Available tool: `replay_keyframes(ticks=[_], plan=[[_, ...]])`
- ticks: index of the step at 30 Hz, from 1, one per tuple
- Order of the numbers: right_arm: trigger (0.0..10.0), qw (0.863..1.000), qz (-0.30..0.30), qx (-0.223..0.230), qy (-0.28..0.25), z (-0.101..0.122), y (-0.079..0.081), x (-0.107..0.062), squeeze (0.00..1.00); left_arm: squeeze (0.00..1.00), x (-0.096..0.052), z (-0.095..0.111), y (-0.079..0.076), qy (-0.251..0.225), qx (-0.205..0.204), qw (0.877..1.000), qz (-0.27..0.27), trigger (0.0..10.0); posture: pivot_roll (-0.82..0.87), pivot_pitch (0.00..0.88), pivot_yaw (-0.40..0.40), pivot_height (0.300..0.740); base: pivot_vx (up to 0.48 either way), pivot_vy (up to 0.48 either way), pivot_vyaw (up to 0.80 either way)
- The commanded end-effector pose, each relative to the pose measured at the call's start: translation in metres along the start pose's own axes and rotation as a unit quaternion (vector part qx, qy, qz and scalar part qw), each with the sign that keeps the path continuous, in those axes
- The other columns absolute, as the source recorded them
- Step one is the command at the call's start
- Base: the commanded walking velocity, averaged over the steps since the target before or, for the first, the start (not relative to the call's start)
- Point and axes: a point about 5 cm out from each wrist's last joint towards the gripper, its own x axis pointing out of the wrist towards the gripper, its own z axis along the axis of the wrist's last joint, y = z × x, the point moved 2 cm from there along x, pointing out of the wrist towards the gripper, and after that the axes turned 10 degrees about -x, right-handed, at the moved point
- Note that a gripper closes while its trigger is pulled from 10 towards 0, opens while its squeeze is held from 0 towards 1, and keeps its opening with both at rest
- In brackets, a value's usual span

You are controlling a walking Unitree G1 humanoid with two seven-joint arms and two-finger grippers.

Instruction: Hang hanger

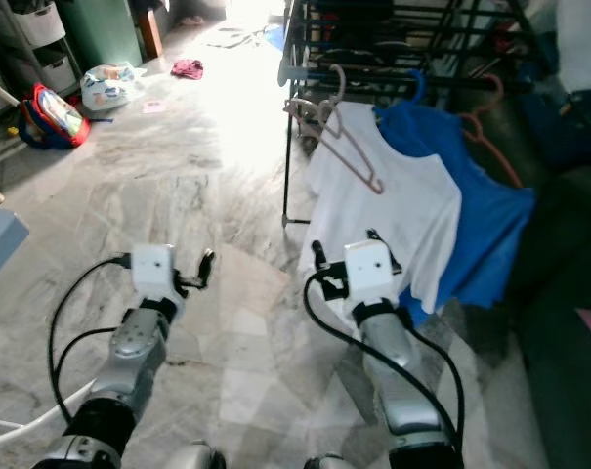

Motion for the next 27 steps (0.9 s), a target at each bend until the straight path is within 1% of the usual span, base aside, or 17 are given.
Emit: replay_keyframes(ticks=[1, 6, 9, 18, 22, 27], plan=[[10.0, 1.0, 0.008, 0.004, -0.008, 0.004, 0.004, 0.001, 0.0, 0.0, -0.002, -0.002, 0.007, 0.002, 0.005, 1.0, 0.011, 10.0, 0.06, 0.115, -0.036, 0.74, -0.304, 0.0, 0.0], [10.0, 1.0, 0.013, 0.004, -0.009, 0.004, 0.005, 0.002, 0.0, 0.0, -0.002, -0.004, 0.006, 0.004, 0.006, 1.0, 0.011, 10.0, 0.06, 0.111, -0.037, 0.74, -0.311, 0.0, 0.0], [10.0, 1.0, 0.019, 0.004, -0.004, 0.001, 0.007, 0.002, 0.0, 0.0, -0.002, -0.006, 0.006, 0.008, 0.008, 1.0, 0.009, 10.0, 0.06, 0.11, -0.038, 0.74, 0.0, 0.0, 0.0], [10.0, 0.999, 0.045, 0.001, -0.006, -0.002, 0.015, 0.0, 0.0, 0.0, -0.006, -0.019, 0.012, 0.032, 0.024, 0.999, 0.009, 10.0, 0.06, 0.111, -0.036, 0.74, 0.0, 0.0, 0.0], [10.0, 0.998, 0.058, -0.007, -0.007, -0.004, 0.019, -0.002, 0.0, 0.0, -0.008, -0.023, 0.012, 0.039, 0.025, 0.999, 0.008, 10.0, 0.06, 0.111, -0.034, 0.74, 0.0, 0.0, 0.8], [10.0, 0.997, 0.075, -0.005, -0.007, -0.004, 0.024, -0.004, 0.0, 0.0, -0.009, -0.029, 0.014, 0.049, 0.031, 0.998, 0.008, 10.0, 0.06, 0.111, -0.033, 0.74, 0.0, 0.0, 0.8]])
